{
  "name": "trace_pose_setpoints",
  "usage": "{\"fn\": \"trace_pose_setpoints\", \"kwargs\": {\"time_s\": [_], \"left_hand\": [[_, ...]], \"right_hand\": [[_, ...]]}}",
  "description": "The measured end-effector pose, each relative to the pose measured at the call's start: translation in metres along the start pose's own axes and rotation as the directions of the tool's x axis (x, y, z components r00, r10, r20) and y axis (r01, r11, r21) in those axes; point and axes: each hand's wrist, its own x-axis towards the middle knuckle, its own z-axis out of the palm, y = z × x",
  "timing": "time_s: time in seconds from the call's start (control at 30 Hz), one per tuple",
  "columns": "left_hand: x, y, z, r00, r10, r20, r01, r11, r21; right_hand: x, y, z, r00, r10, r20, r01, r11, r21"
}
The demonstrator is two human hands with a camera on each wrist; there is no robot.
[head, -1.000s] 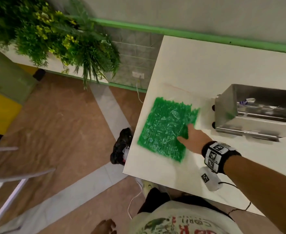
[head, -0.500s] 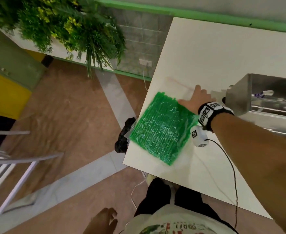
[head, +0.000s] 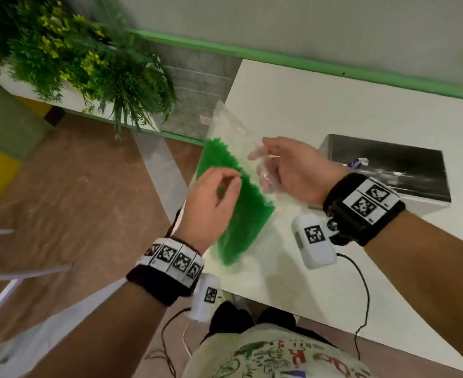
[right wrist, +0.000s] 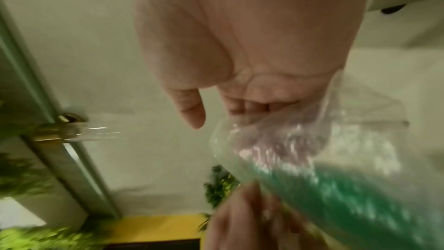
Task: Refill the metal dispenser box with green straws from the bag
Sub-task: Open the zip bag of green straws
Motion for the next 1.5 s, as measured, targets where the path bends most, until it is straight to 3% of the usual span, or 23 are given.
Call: {"fn": "trace_pose_setpoints", "kwargs": {"time_s": [0.1,0.2,0.37,0.63,0.9,1.03,1.23,1.37,1.5], "left_hand": [[0.027,0.045,0.018,1.000,-0.028,0.012,0.030,0.988,-0.152],[0.024,0.065,0.034,0.995,-0.061,0.077,0.079,0.964,-0.253],[0.011,0.066,0.052,0.994,-0.037,0.107,0.058,0.979,-0.198],[0.013,0.093,0.035,0.997,0.078,0.021,-0.074,0.988,-0.132],[0.021,0.104,0.010,0.995,0.000,0.097,0.003,1.000,-0.031],[0.023,0.096,-0.006,0.991,0.022,0.136,-0.025,0.999,0.020],[0.028,0.086,-0.031,0.980,0.064,0.187,-0.071,0.997,0.034],[0.032,0.073,-0.041,0.957,0.141,0.252,-0.198,0.956,0.216],[0.035,0.064,-0.045,0.941,0.155,0.302,-0.232,0.943,0.237]], "right_hand": [[-0.030,-0.010,-0.001,0.992,0.033,0.124,-0.044,0.995,0.087],[-0.048,-0.010,-0.011,0.995,0.022,0.095,-0.033,0.993,0.116],[-0.063,-0.006,-0.027,0.996,-0.079,0.050,0.080,0.996,-0.026],[-0.080,-0.017,-0.028,0.975,-0.219,0.038,0.222,0.959,-0.178],[-0.079,-0.016,0.003,0.921,-0.389,0.028,0.355,0.807,-0.472],[-0.073,-0.013,0.015,0.911,-0.412,0.032,0.366,0.769,-0.525],[-0.069,-0.007,0.032,0.905,-0.424,-0.028,0.379,0.835,-0.398],[-0.064,-0.007,0.045,0.943,-0.318,-0.101,0.298,0.938,-0.175],[-0.054,-0.009,0.056,0.927,-0.288,-0.242,0.224,0.940,-0.259]]}}
